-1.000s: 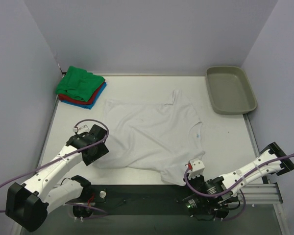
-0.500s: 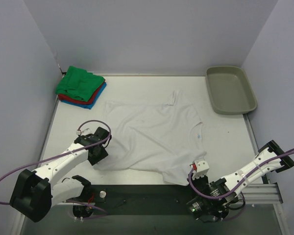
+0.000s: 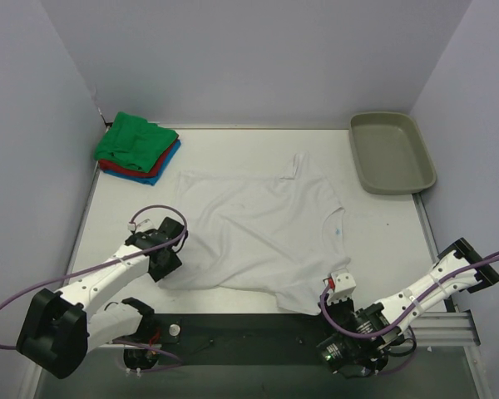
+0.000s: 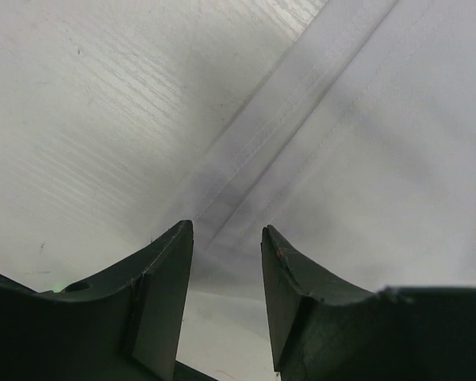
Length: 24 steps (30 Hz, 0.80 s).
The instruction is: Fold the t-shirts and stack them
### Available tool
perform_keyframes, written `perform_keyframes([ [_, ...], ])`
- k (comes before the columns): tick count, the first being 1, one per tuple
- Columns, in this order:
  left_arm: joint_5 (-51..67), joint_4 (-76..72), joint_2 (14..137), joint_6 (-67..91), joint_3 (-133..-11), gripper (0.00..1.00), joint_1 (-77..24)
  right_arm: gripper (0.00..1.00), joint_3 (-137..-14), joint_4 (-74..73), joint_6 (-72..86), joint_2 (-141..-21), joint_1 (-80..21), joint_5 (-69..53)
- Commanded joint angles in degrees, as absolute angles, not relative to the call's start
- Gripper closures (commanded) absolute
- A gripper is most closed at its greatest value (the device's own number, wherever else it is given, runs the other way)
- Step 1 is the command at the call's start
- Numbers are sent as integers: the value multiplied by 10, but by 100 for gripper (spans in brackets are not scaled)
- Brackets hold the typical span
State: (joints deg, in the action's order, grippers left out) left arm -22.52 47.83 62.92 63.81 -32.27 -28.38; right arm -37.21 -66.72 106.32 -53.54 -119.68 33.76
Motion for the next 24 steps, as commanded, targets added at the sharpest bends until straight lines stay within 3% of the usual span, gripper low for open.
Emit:
perform_keyframes([
  [1,-254,501,603,628,-346,50,-270,100,-384,-709,1077,-541,-1203,362],
  [19,-206,470,586,607,-299,51,-234,100,-385,-709,1086,-549,-1208,363],
  [24,-189,455,586,608,-285,57,-235,100,-385,-708,1088,-550,-1208,363],
])
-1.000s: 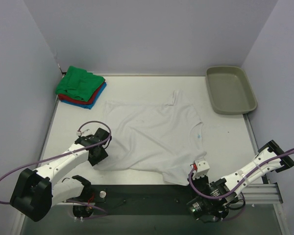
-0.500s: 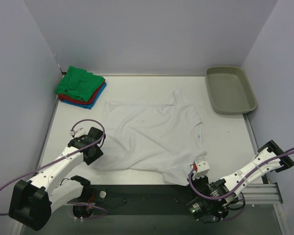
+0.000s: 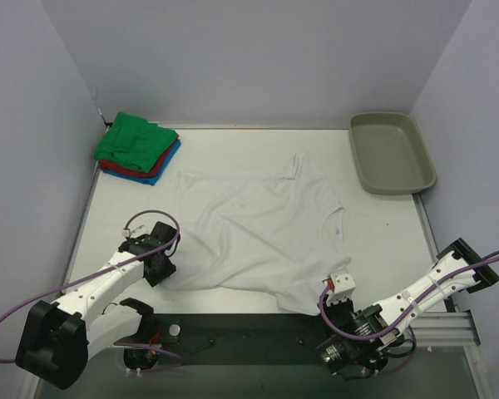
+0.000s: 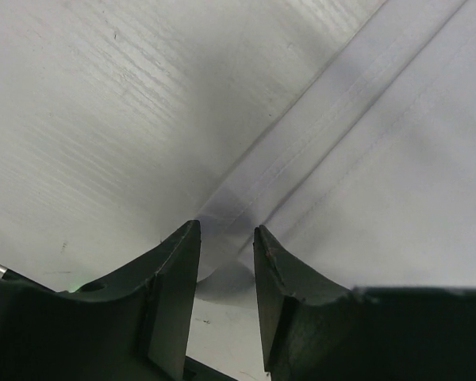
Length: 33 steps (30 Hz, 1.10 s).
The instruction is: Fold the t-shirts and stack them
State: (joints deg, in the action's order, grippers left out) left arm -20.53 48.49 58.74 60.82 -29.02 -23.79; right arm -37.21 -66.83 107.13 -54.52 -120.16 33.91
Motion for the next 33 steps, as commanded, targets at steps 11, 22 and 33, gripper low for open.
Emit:
perform_keyframes([
  [11,-176,453,574,606,-286,80,-236,100,-387,-707,1091,-556,-1208,363],
  [22,-163,500,529,626,-301,100,-253,100,-385,-707,1089,-560,-1208,361],
  [33,-160,591,465,661,-343,100,-256,100,-384,-705,1085,-555,-1209,362],
])
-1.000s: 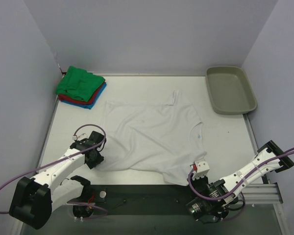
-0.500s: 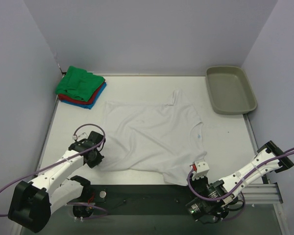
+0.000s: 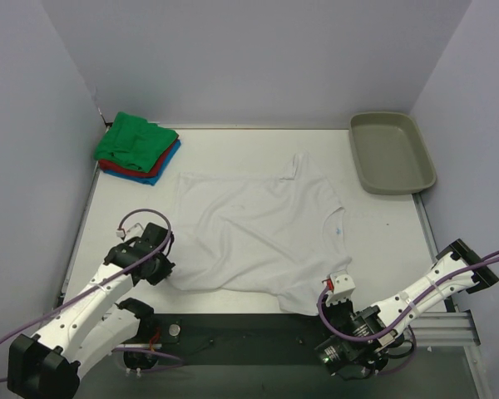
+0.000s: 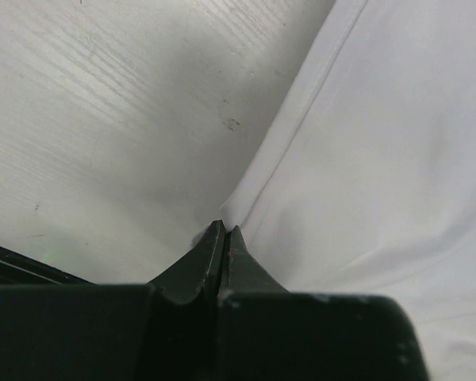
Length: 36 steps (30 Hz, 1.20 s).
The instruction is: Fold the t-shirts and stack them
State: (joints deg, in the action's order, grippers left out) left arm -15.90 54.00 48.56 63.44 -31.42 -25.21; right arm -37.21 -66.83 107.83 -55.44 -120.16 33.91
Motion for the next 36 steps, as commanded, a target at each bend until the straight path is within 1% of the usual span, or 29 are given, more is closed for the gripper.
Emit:
perform_keyframes([
  [1,-161,606,456,664,-347,100,-256,100,-384,-707,1085,-555,-1209,361],
  [9,-207,680,420,688,-384,100,-249,100,-380,-721,1099,-542,-1216,345],
  [13,-214,680,420,668,-407,100,-223,100,-382,-744,1136,-543,-1240,338],
  [17,-173,659,433,624,-407,100,-168,100,-382,-761,1167,-548,-1257,331],
  [21,-156,642,439,608,-403,100,-149,100,-382,-768,1185,-547,-1265,330],
  [24,-158,647,445,606,-410,75,-145,100,-381,-774,1200,-549,-1274,325],
  [25,-159,647,445,605,-413,59,-145,100,-380,-773,1203,-549,-1275,324],
  [27,-160,650,442,604,-415,35,-142,100,-381,-776,1206,-552,-1280,324],
  [29,-158,649,440,601,-417,13,-142,100,-381,-778,1207,-553,-1280,325],
  [33,-156,650,434,593,-431,11,-140,100,-384,-780,1209,-548,-1280,337],
  [35,-125,634,429,582,-421,10,-140,100,-382,-782,1212,-546,-1279,343],
  [36,-110,601,428,576,-414,10,-141,100,-382,-784,1214,-545,-1277,346],
])
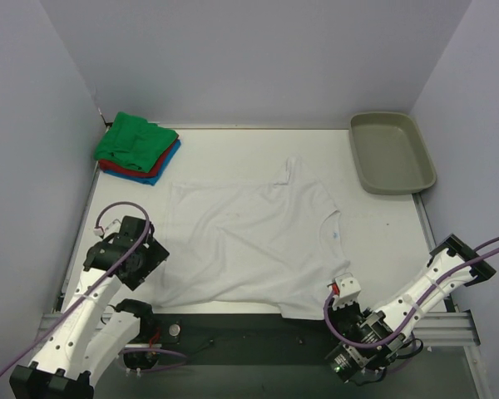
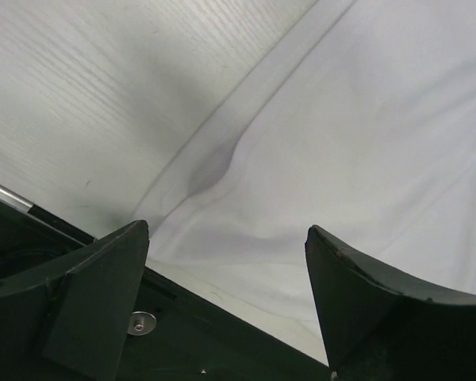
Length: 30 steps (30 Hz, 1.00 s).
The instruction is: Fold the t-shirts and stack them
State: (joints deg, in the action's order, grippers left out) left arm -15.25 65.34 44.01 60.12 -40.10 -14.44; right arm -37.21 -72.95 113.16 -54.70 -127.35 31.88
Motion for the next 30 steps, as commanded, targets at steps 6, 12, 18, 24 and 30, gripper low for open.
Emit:
perform_keyframes([
  [6,-23,479,484,546,-392,10,-181,100,-380,-770,1167,-531,-1218,383],
  [12,-72,429,539,577,-438,10,-321,100,-366,-668,1032,-548,-1136,383],
  [18,-60,367,581,580,-434,10,-354,100,-375,-563,919,-620,-1045,373],
  [24,-70,370,568,560,-441,10,-354,100,-430,-491,818,-725,-1005,366],
  [30,-79,385,542,545,-438,10,-354,100,-488,-455,733,-824,-976,363],
])
